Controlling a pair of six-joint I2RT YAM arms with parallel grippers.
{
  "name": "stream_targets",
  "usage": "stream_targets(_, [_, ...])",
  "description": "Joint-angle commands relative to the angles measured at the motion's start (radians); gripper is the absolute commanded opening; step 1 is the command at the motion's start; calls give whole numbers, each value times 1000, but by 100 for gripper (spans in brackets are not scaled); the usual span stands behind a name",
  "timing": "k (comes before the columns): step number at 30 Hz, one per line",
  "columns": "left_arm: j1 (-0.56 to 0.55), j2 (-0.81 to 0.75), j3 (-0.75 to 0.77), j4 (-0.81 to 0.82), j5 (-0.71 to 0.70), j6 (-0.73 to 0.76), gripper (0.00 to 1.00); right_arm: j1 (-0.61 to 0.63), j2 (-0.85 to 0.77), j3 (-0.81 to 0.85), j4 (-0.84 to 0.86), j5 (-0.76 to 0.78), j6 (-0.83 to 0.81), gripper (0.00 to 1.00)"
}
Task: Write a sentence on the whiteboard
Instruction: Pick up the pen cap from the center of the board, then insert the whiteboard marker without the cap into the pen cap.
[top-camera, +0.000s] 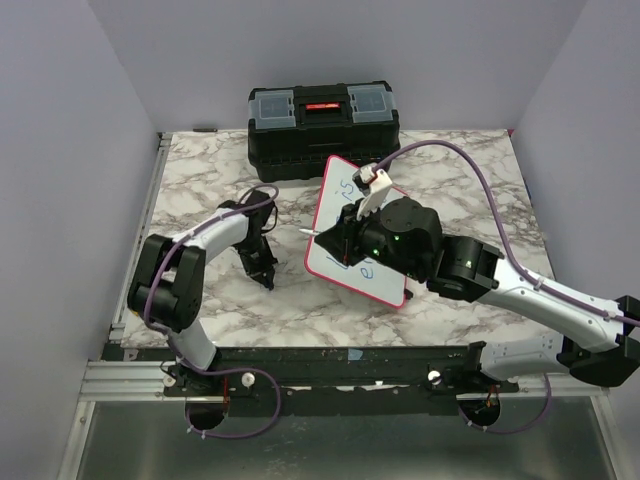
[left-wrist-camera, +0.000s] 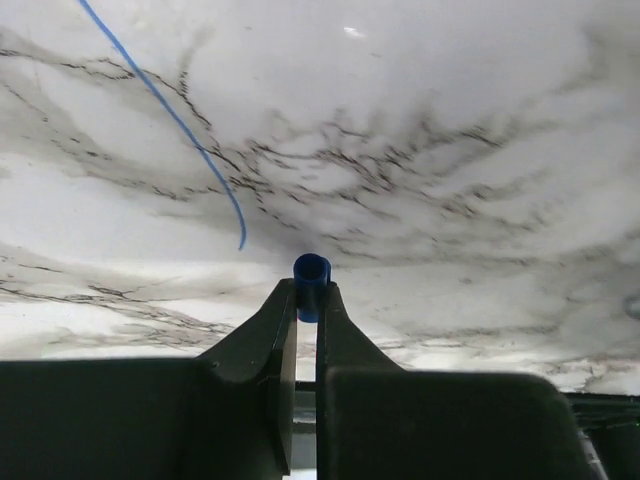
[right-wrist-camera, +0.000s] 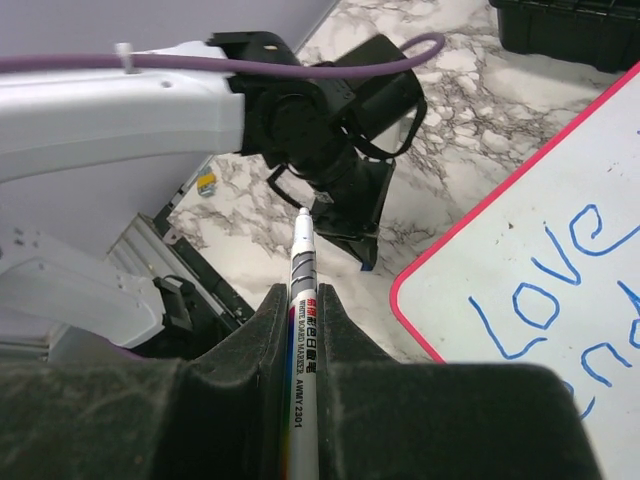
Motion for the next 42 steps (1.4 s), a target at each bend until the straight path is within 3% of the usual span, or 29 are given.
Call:
stream_targets(1, [-15, -191, -5, 82, -85, 130, 0, 4, 26, 21, -35, 51, -29, 1])
stream_targets(6, [-15, -398, -25, 145, -119, 332, 0, 5, 65, 75, -50, 67, -62, 1])
stream_targets(12, [-15, -638, -102, 292, -53, 560, 0, -36, 116, 150, -88, 33, -68, 1])
stream_targets(21, [-26, -842, -192, 436, 299, 974, 0, -207, 163, 225, -151, -343, -83, 1])
stream_targets(30, [-37, -1116, -419, 659, 447, 1452, 0, -213, 256, 326, -289, -469, -114, 1])
stream_targets(42, [-39, -1082, -393, 648, 453, 1573, 0, -212, 374, 383, -329, -538, -129, 1])
